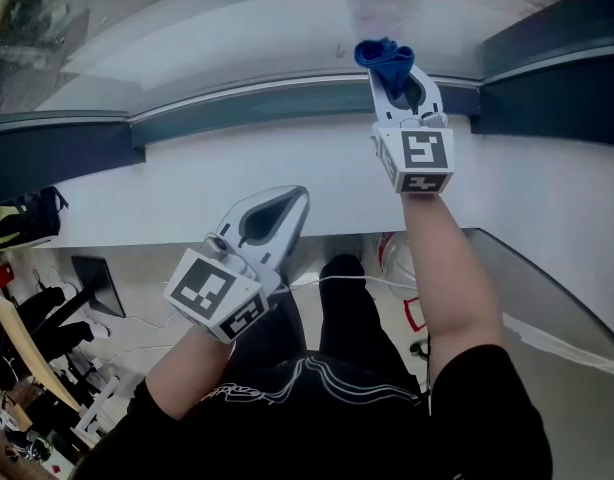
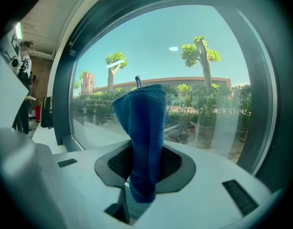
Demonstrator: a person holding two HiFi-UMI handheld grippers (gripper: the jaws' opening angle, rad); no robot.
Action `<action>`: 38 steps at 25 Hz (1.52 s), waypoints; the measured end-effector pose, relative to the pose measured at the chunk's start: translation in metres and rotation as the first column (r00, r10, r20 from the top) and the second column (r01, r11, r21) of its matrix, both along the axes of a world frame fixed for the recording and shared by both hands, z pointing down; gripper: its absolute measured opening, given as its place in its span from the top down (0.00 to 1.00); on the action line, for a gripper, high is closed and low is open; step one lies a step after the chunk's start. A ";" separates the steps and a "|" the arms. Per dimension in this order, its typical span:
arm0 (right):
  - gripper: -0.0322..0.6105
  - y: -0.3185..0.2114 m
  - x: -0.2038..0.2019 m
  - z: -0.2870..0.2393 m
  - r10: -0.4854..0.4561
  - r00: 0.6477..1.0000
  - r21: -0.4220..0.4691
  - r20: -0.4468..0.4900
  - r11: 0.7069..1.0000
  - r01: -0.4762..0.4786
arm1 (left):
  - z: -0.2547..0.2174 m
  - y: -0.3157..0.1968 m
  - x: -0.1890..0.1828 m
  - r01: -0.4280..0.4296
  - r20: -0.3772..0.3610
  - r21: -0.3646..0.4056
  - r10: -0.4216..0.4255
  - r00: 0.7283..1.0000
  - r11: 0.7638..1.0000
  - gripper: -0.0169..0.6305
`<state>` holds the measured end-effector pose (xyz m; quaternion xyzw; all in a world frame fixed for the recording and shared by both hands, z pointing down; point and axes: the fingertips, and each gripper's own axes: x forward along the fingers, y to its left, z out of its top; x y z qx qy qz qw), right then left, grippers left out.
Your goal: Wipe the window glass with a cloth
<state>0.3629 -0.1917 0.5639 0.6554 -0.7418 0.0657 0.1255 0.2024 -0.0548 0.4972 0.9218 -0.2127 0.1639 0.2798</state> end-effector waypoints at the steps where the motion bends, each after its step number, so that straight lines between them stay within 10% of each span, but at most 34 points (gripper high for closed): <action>1: 0.81 0.003 0.011 0.000 0.018 1.000 0.001 0.003 1.000 -0.018 | 0.000 0.001 0.005 -0.005 0.001 0.000 0.005 1.000 1.000 0.97; 24: 0.81 0.060 0.207 -0.003 0.337 0.941 0.018 0.036 0.941 -0.338 | 0.001 0.025 0.107 -0.117 -0.001 -0.009 0.117 0.993 0.993 0.97; 38: 0.81 0.086 0.150 -0.072 0.327 0.936 0.071 0.126 0.939 -0.338 | -0.044 0.024 0.090 -0.159 -0.069 0.049 0.162 0.984 0.986 0.97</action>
